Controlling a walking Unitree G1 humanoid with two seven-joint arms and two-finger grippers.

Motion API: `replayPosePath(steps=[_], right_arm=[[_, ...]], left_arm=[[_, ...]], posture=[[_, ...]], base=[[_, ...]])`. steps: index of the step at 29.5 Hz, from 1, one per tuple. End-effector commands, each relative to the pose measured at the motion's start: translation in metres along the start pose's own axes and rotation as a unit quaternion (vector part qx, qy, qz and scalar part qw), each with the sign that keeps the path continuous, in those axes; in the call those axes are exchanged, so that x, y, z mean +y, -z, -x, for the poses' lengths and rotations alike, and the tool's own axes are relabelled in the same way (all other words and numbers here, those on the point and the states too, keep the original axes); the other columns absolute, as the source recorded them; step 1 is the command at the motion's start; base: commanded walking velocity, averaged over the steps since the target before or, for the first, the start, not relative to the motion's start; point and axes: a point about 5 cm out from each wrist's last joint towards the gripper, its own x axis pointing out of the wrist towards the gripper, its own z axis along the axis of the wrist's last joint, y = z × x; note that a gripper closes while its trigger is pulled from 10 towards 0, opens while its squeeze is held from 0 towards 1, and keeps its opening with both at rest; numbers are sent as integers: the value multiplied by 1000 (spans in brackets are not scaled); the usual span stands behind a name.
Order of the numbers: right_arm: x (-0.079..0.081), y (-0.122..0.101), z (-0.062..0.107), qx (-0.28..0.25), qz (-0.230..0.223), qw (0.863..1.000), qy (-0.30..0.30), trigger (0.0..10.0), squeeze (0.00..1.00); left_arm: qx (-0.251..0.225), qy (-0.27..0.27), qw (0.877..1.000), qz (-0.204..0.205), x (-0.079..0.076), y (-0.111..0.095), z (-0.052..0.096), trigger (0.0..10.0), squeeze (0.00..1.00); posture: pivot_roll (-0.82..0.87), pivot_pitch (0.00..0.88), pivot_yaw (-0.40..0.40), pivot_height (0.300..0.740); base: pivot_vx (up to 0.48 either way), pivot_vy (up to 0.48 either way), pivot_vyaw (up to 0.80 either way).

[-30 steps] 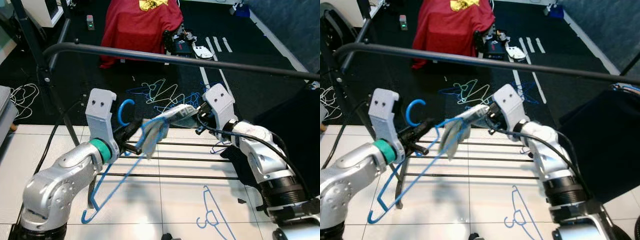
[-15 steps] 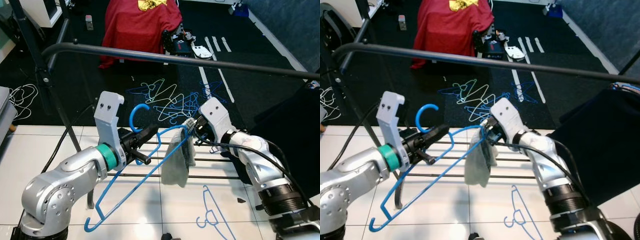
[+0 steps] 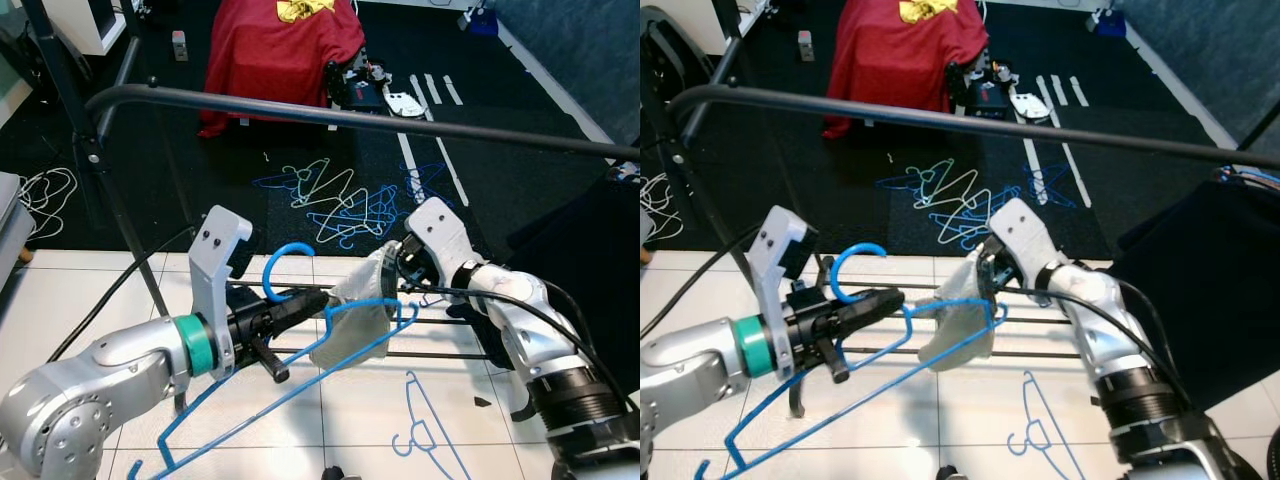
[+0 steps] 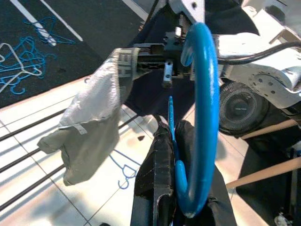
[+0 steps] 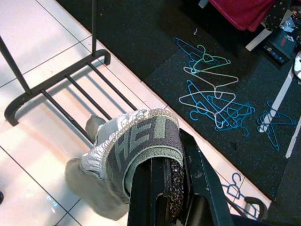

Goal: Hang hanger

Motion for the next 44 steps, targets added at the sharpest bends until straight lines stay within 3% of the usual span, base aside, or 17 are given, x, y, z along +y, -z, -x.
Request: replayPosePath(steps=[1,4,6,11,19,27,29,35,39,44], right_arm=[[0,1,1,-1,-1,1000,1,10000,0],[1,-4,0,-11,-13,1000,-3,10000,0],[1,-9,-1,-21,-20,1000,-7,10000,0],[3,-12,-1,-26,-18,999,-9,10000,0],[3,-11,1,-26,-19,999,-10,10000,0],[6,-11,-1,-28,-24,999,-12,10000,0],[6,-10,-1,-26,-24,999,-12,10000,0],[5,-6,-2,-19,-24,1000,-8,10000,0],[5,-6,-2,-19,-23,1000,-7,10000,0],[5,-7,-1,-20,-24,999,-7,10000,0]], left_arm=[[5,1,1000,1,-2,4,-4,10000,0],[6,-6,1000,6,-5,7,-12,10000,0],[19,-41,999,19,-1,13,-23,10000,0],[21,-84,996,22,8,16,-33,10000,0],[17,-153,988,21,29,15,-30,10000,0],[-15,-191,981,35,36,5,-32,10000,0],[-25,-168,984,44,31,2,-33,10000,0],[-32,-36,998,38,1,-3,-26,10000,0],[-28,-21,999,31,-4,-1,-25,10000,0],[-30,-52,998,34,2,0,-29,10000,0]], posture=[[-45,139,-1,740],[-49,137,0,740],[-46,131,-1,740],[-51,128,0,740],[-47,125,4,740],[-45,121,5,740],[-45,123,6,740],[-39,124,6,740],[-40,123,6,740],[-41,122,5,740]], base=[[0,0,0],[0,0,0],[0,0,0],[0,0,0],[0,0,0],[0,0,0],[0,0,0],[0,0,0],[0,0,0],[0,0,0]])
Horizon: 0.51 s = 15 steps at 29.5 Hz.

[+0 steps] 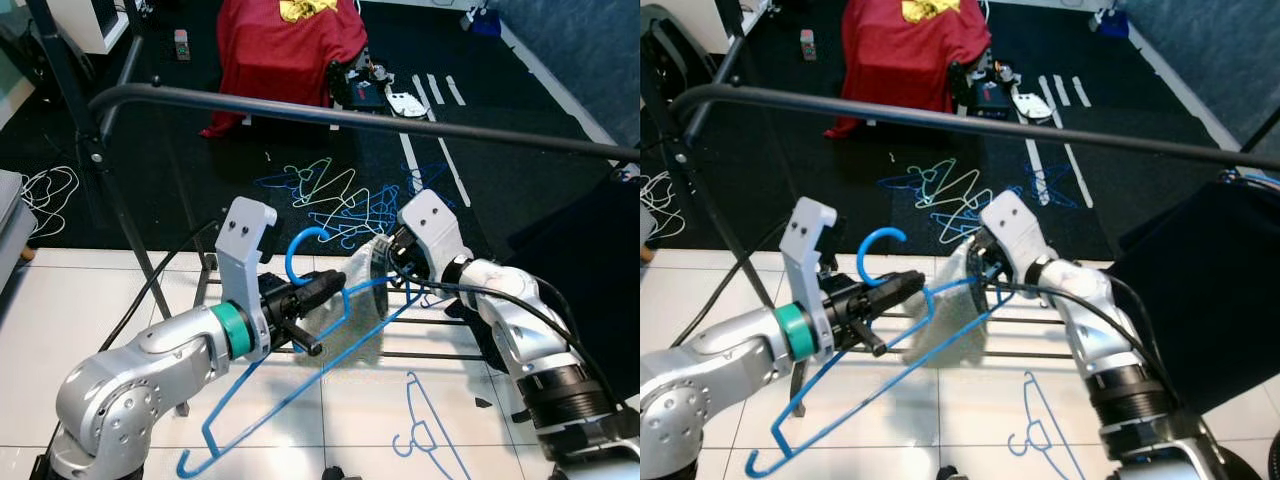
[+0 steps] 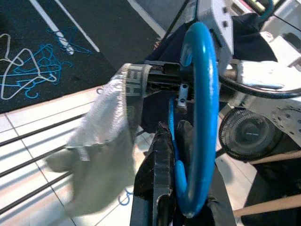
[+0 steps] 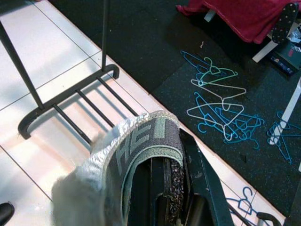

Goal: Hang hanger

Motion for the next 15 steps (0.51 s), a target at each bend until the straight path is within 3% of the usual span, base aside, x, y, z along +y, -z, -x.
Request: replayPosePath(steps=[1,7,11,15], right_arm=[[-1,6,3,5,-10,1000,5,10000,0],[-1,6,3,4,-10,1000,5,10000,0],[-1,4,3,1,-10,1000,4,10000,0],[-2,5,4,3,-9,1000,5,10000,0]], left_arm=[[7,-5,1000,1,0,4,-1,10000,0],[8,-9,1000,3,2,3,-2,10000,0],[13,-68,998,-8,15,7,-7,10000,0],[16,-73,997,-10,17,8,-5,10000,0]], posture=[[-41,122,5,740],[-41,122,5,740],[-44,121,4,740],[-44,121,3,740]], base=[[0,0,0],[0,0,0],[0,0,0],[0,0,0]])
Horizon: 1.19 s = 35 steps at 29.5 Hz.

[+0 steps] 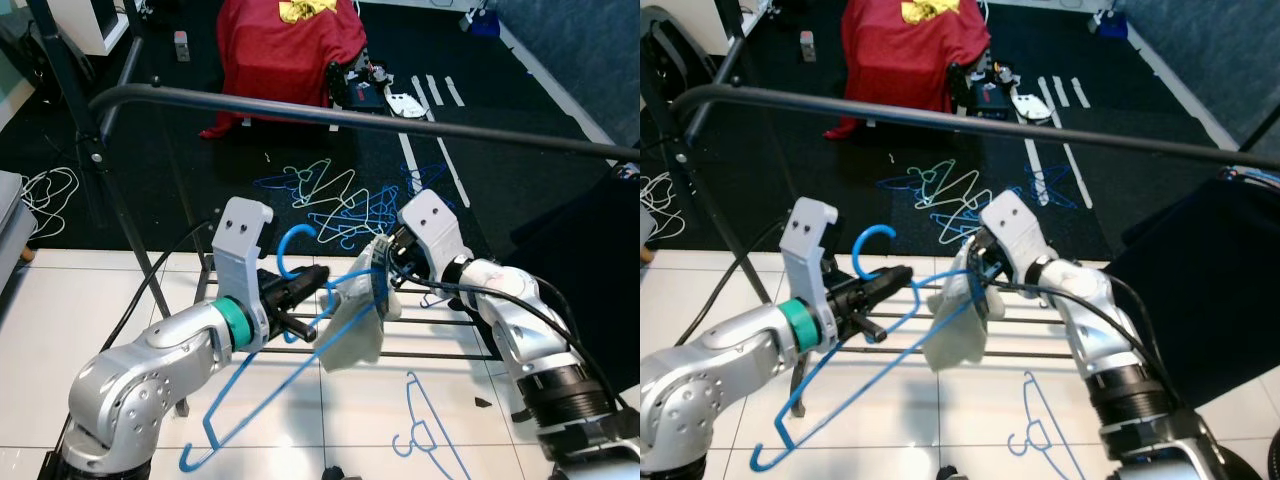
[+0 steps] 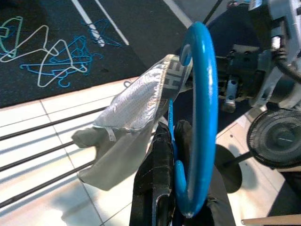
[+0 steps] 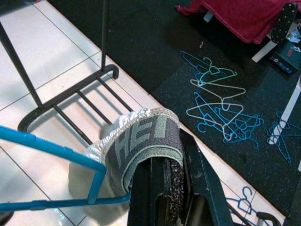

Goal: Hang hanger

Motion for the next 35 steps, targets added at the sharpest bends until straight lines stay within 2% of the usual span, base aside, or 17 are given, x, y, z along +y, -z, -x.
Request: replayPosePath(steps=[1,5,12,15,16,18,20,27,30,35], right_arm=[[-2,5,4,4,-9,1000,5,10000,0],[-3,4,4,2,-9,1000,5,10000,0],[-3,7,4,6,-9,1000,6,10000,0],[-4,8,5,8,-8,1000,8,10000,0],[-4,8,5,8,-8,1000,8,10000,0],[-3,8,3,7,-9,1000,7,10000,0],[-2,7,3,7,-10,1000,6,10000,0],[-3,8,4,7,-9,1000,6,10000,0],[-4,7,5,6,-8,1000,7,10000,0],[-3,4,4,3,-8,1000,5,10000,0]], left_arm=[[3,0,1000,-2,-1,3,0,10000,0],[-2,-29,1000,-4,5,2,-1,10000,0],[-8,-19,1000,2,3,-1,-2,10000,0],[-7,29,999,17,-5,-2,2,10000,0],[-7,29,999,17,-5,-2,2,10000,0],[-4,97,995,25,-19,0,8,10000,0],[-3,114,993,25,-24,0,9,10000,0],[-1,96,995,16,-20,1,8,10000,0],[5,59,998,-5,-13,4,5,10000,0],[0,29,1000,-9,-9,3,-1,10000,0]], posture=[[-44,121,3,740],[-45,120,5,740],[-43,120,4,740],[-42,120,4,740],[-42,120,4,740],[-41,120,3,740],[-41,120,3,740],[-43,120,3,740],[-43,121,5,740],[-45,120,3,740]], base=[[0,0,0],[0,0,0],[0,0,0],[0,0,0],[0,0,0],[0,0,0],[0,0,0],[0,0,0],[0,0,0],[0,0,0]])
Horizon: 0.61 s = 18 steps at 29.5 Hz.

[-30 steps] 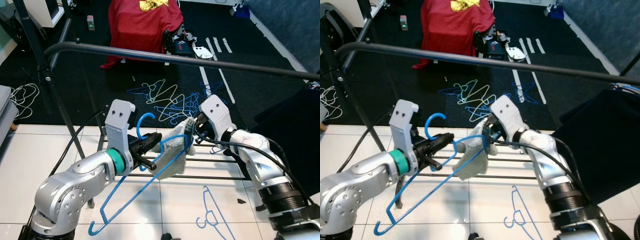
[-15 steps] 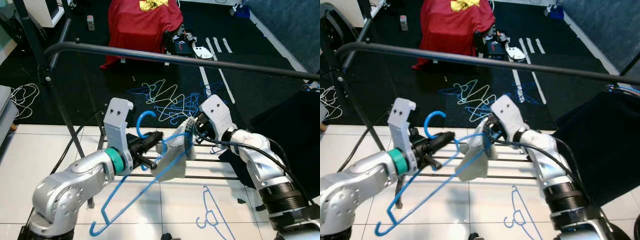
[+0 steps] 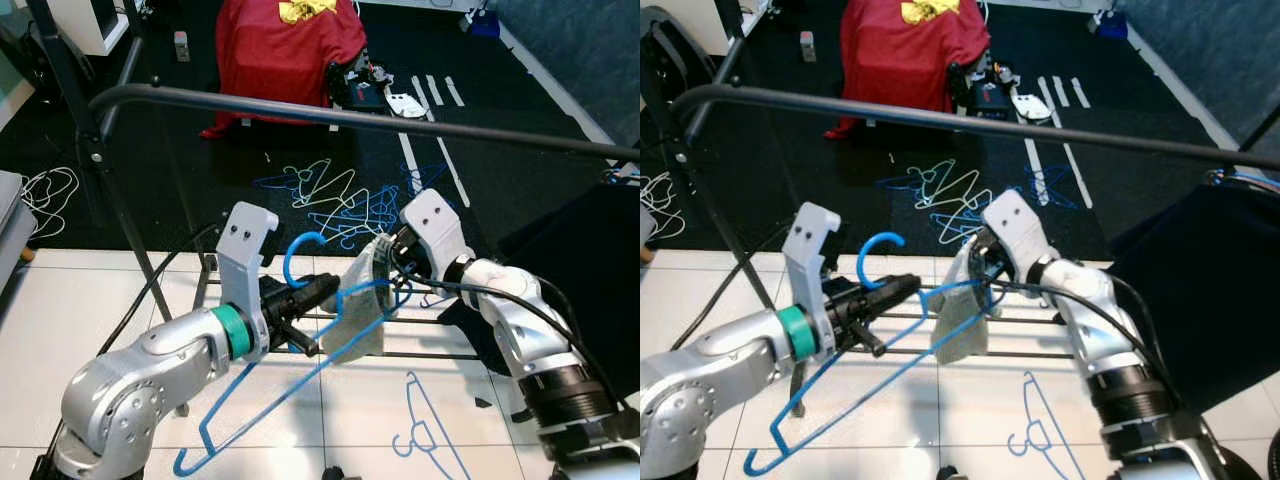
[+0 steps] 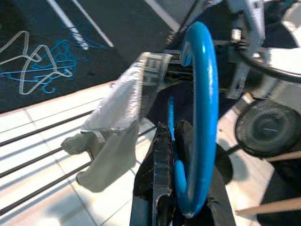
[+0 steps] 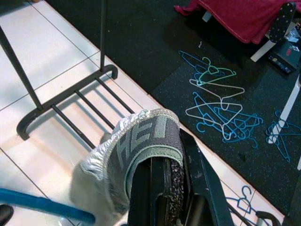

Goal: Hang hanger

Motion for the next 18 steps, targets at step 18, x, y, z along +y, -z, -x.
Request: replayPosePath(steps=[18], right_arm=[[0,2,3,-1,-7,1000,-1,10000,0]], left_arm=[[-5,-40,999,5,8,1,-6,10000,0]], posture=[[-43,120,3,740]], base=[[0,0,0]])
